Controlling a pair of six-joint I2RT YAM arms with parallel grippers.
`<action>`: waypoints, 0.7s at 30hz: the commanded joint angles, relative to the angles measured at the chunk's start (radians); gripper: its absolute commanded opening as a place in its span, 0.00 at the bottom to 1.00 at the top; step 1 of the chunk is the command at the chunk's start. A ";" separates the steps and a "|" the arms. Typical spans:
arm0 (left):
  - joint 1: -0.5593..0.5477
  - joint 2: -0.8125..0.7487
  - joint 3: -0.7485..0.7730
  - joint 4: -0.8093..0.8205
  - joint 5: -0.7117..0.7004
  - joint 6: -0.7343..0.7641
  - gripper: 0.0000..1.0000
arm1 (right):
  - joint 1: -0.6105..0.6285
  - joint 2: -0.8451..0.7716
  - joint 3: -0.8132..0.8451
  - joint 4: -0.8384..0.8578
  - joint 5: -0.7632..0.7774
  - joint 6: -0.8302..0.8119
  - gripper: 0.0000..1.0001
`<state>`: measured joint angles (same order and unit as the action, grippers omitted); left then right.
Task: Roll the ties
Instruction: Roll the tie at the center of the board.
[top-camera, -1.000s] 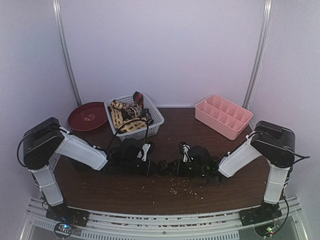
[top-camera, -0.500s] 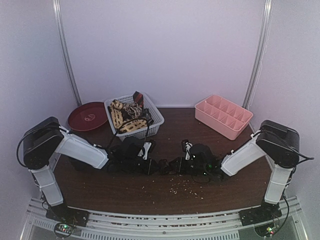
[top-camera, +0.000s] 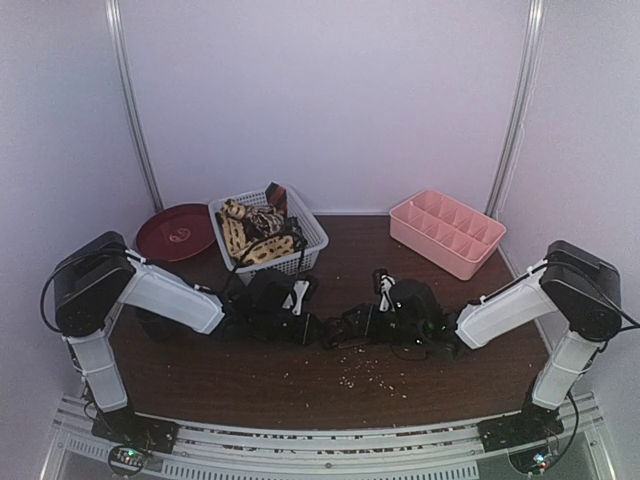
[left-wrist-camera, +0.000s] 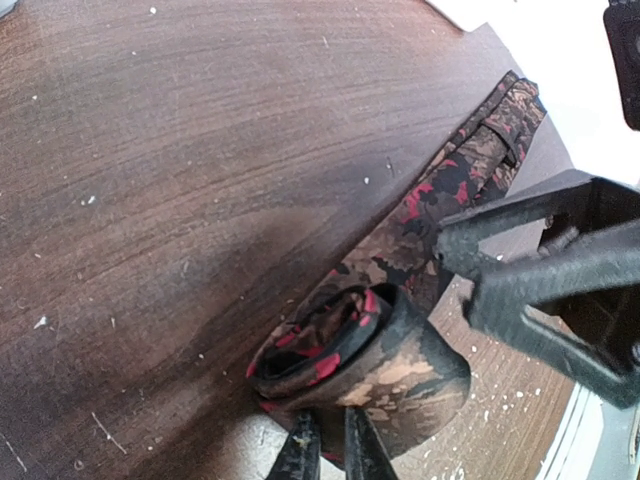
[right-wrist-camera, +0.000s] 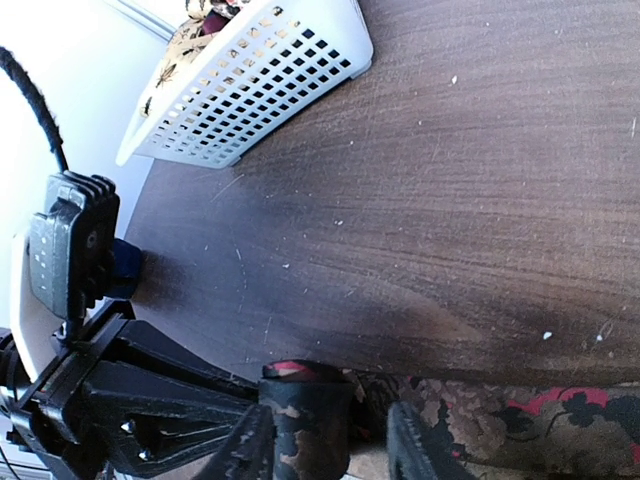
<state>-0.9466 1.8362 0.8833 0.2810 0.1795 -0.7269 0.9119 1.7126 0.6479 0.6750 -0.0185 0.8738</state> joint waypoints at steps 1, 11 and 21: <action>-0.008 0.025 0.040 0.009 0.006 -0.006 0.11 | 0.011 0.011 0.021 -0.025 -0.017 0.000 0.43; -0.009 0.052 0.063 0.010 0.003 -0.009 0.11 | 0.014 0.038 0.078 -0.112 -0.007 -0.042 0.42; -0.009 0.037 0.066 0.000 -0.019 0.036 0.18 | -0.006 0.079 0.074 -0.158 0.008 -0.069 0.29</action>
<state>-0.9501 1.8744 0.9279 0.2749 0.1787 -0.7288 0.9188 1.7741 0.7322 0.5430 -0.0288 0.8295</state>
